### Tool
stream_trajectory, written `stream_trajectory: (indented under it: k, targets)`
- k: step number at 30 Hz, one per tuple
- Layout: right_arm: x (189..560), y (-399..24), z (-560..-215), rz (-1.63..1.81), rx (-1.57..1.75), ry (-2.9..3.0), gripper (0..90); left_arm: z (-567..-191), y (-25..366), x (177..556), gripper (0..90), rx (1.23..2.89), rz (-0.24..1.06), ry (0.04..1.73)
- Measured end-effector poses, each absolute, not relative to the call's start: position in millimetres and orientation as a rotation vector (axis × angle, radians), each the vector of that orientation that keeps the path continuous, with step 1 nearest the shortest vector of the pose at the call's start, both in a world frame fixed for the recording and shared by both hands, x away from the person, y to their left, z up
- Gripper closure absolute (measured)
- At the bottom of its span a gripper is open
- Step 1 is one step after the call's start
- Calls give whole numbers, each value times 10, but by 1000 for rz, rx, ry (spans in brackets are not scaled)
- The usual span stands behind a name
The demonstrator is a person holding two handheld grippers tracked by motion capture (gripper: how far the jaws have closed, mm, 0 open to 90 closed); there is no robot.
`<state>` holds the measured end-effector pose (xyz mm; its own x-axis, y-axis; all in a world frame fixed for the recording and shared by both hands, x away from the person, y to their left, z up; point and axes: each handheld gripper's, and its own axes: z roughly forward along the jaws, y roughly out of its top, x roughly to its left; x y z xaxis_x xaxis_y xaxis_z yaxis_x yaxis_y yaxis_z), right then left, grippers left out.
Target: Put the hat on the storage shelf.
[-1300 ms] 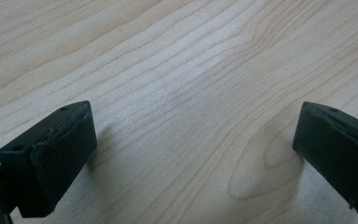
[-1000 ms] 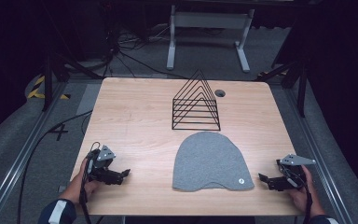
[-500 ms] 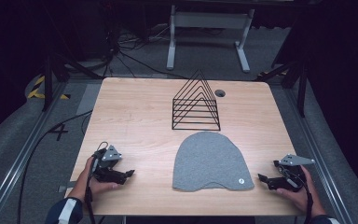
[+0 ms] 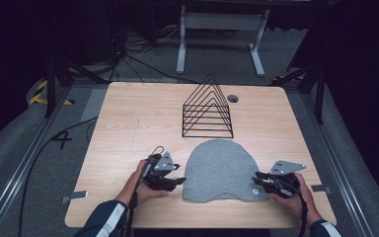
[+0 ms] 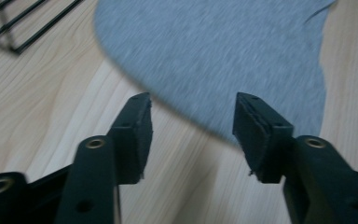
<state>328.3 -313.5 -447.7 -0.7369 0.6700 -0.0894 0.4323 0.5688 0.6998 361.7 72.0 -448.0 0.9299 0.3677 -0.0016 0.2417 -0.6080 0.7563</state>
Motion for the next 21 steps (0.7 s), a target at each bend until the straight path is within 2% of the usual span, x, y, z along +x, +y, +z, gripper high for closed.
stream_trajectory:
  k: [3, 6, 8, 13, 18, 21]
  targets:
    - [3304, -2991, -4507, 941, 851, 2501, 771, -4498, 600, 3618, 565, 2284, 180, 386]
    - [3290, -2905, -4528, 909, 814, 2516, 769, -4565, 492, 3599, 560, 2316, 172, 351]
    - [3241, -2844, -4550, 922, 793, 2530, 771, -4634, 489, 3565, 556, 2375, 165, 332]
    - [3143, -2803, -4564, 961, 787, 2557, 756, -4649, 592, 3473, 557, 2382, 149, 339]
    - [3061, -2713, -4563, 965, 764, 2579, 698, -4636, 720, 3336, 555, 2408, 129, 339]
    - [3048, -2648, -4553, 948, 740, 2596, 612, -4622, 770, 3296, 539, 2416, 139, 338]
